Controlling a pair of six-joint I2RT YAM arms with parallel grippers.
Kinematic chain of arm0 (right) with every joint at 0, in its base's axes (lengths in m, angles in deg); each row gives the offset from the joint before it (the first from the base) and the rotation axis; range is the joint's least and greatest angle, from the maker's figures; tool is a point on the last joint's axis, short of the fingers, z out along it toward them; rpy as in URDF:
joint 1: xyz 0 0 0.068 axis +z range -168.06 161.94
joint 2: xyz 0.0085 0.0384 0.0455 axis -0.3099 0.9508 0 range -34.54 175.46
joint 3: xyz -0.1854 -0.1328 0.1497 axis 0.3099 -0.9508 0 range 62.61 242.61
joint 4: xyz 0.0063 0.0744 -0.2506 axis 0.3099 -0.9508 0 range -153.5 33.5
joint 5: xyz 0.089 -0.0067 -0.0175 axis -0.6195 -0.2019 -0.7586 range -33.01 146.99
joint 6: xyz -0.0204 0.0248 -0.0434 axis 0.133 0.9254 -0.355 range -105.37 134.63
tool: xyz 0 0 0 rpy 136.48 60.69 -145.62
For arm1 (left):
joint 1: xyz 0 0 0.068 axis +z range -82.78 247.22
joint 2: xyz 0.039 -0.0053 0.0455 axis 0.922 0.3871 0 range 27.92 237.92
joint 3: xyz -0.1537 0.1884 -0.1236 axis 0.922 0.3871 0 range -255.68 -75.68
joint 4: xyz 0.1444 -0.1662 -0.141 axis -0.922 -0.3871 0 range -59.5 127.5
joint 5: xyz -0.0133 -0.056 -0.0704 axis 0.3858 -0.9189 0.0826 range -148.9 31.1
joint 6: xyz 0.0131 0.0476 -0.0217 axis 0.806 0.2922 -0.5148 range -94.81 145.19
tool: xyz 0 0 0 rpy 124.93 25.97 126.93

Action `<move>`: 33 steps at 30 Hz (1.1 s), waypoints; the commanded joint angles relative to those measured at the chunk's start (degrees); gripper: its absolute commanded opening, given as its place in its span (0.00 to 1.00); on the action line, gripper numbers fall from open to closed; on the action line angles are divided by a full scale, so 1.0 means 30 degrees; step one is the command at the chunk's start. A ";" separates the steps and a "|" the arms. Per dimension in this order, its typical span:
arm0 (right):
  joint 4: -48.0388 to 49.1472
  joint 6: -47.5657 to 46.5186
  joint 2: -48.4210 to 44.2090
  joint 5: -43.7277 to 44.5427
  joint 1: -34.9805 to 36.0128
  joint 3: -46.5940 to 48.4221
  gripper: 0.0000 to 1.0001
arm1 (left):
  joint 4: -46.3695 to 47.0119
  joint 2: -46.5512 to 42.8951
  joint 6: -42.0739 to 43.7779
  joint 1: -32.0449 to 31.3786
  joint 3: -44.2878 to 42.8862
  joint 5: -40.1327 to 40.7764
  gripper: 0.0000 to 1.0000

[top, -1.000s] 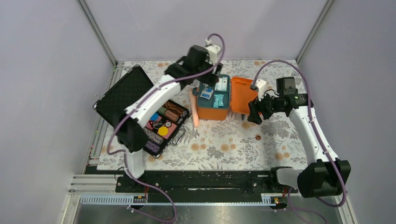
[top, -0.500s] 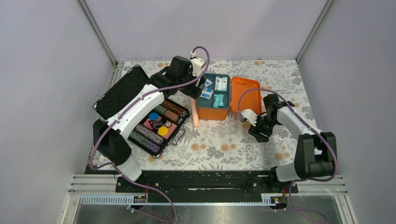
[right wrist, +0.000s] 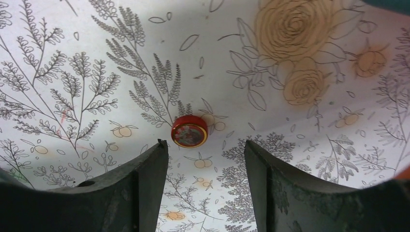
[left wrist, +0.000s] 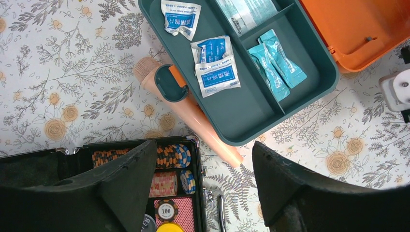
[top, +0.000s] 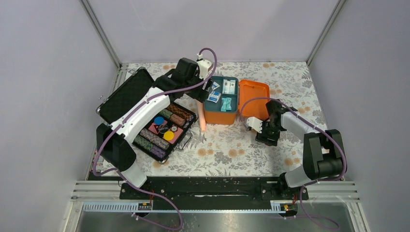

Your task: Organize the medicine kit

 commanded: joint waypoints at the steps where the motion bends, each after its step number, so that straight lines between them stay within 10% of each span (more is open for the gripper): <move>1: 0.0111 -0.0686 -0.0025 0.0418 0.0446 -0.0475 0.66 | 0.0485 -0.0129 0.0171 0.0047 -0.0410 0.0406 0.72; 33: 0.1787 -0.1241 -0.0531 0.0824 0.1607 -0.2459 0.53 | 0.0511 0.0862 -0.0346 0.0039 -0.1021 0.0250 0.73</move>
